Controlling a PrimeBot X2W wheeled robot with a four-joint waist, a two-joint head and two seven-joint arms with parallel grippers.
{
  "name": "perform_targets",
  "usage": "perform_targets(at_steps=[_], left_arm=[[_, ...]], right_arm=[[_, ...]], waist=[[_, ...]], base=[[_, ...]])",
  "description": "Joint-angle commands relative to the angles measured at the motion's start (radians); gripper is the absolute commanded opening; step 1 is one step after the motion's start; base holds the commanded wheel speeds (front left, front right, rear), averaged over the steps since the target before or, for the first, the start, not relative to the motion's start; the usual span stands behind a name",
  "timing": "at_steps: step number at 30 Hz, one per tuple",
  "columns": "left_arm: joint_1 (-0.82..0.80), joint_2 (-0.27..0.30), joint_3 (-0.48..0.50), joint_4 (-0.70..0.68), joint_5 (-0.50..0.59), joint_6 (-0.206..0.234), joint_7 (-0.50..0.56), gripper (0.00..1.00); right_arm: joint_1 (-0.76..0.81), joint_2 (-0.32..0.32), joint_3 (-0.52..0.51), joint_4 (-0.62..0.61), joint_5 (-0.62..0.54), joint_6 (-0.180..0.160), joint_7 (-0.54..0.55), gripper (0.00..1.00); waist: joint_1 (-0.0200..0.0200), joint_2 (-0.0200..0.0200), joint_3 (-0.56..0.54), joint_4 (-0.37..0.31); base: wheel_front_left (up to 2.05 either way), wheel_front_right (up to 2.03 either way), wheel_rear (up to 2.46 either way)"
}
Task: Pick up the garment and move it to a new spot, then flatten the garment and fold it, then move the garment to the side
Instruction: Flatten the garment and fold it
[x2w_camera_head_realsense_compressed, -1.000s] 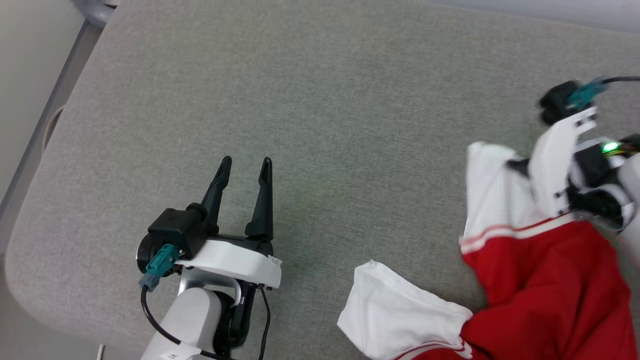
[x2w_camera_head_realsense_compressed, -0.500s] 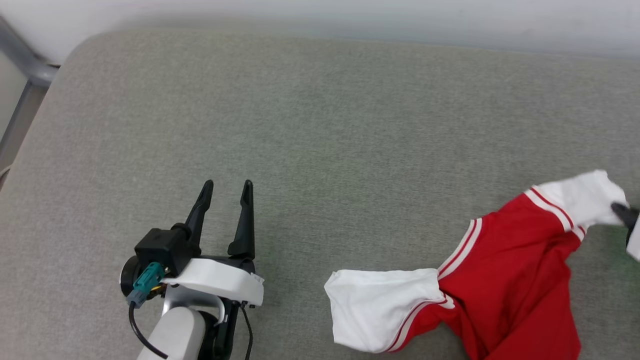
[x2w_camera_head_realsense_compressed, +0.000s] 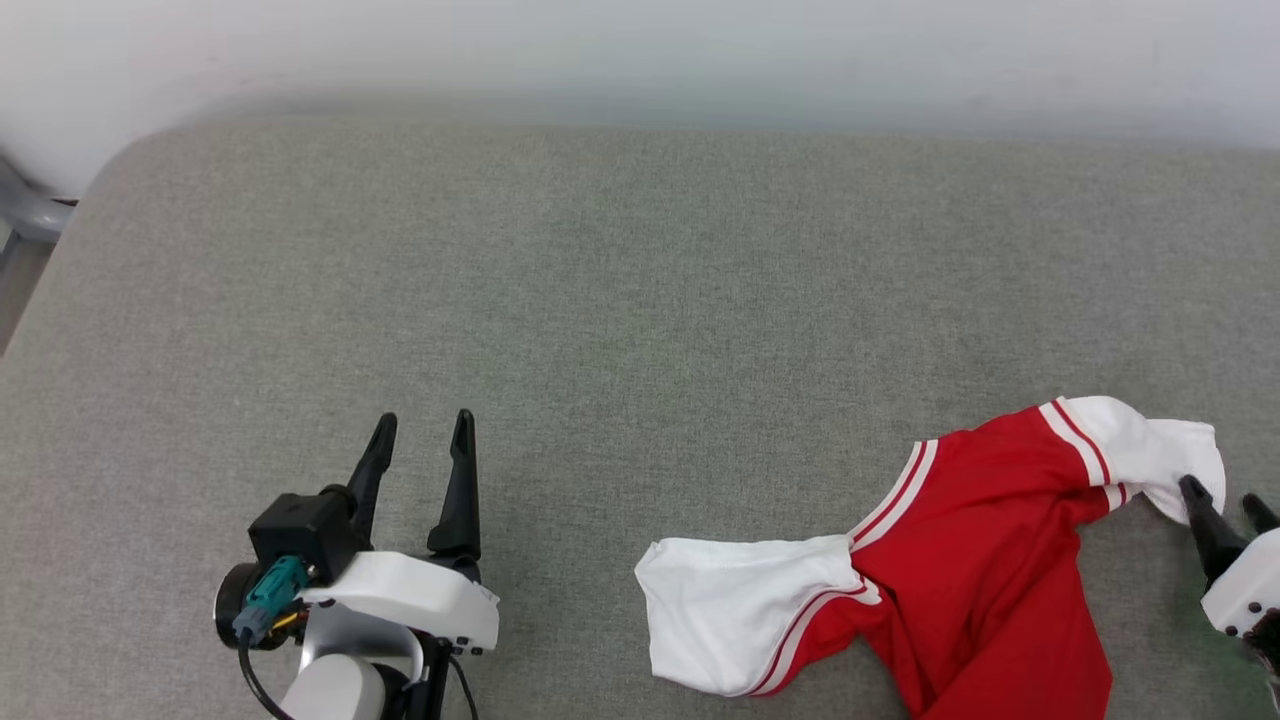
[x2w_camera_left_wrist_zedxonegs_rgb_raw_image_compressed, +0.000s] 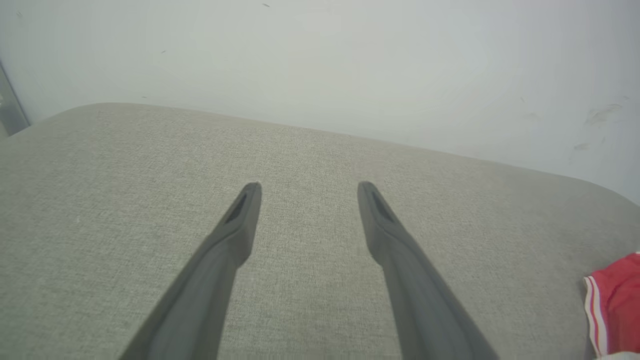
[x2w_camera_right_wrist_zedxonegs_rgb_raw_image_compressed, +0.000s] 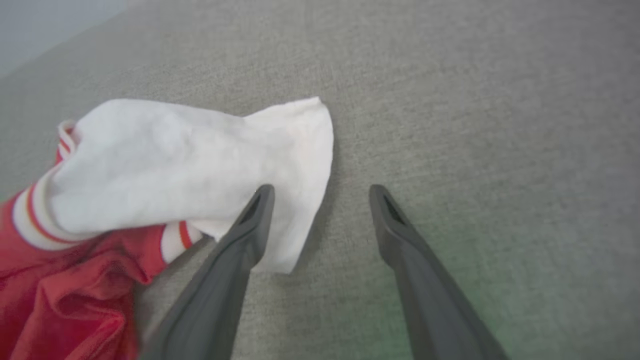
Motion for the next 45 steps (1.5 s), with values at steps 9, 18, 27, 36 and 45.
perform_targets(at_steps=[9,18,27,36,45], left_arm=[[0.042,0.023,0.007,-0.002,-0.013,0.013,0.028,1.00],[0.023,0.059,-0.013,-0.022,-0.017,0.007,0.119,1.00],[-0.043,0.093,-0.120,-0.024,-0.026,-0.063,0.368,1.00],[-0.126,0.125,-0.261,0.023,-0.048,-0.150,0.710,1.00],[-0.202,0.179,-0.402,0.114,-0.014,-0.214,0.956,1.00]], right_arm=[[0.118,0.128,-0.139,-0.208,-0.239,-0.001,-0.210,1.00],[0.281,0.250,-0.099,-0.571,-0.394,-0.001,-0.187,1.00],[0.403,0.325,-0.042,-0.820,-0.463,-0.001,-0.099,1.00],[0.426,0.346,-0.002,-0.905,-0.457,-0.001,-0.062,1.00],[0.383,0.355,-0.007,-0.887,-0.436,-0.001,-0.064,1.00]], waist=[[0.0000,0.0000,-0.069,0.004],[0.0000,0.0000,-0.106,-0.014],[0.0000,0.0000,-0.096,-0.075],[0.0000,0.0000,-0.049,-0.153],[0.0000,0.0000,0.007,-0.185]], base=[[0.00,0.00,0.00],[0.00,0.00,0.00],[0.00,0.00,0.00],[0.00,0.00,0.00],[0.00,0.00,0.00]])
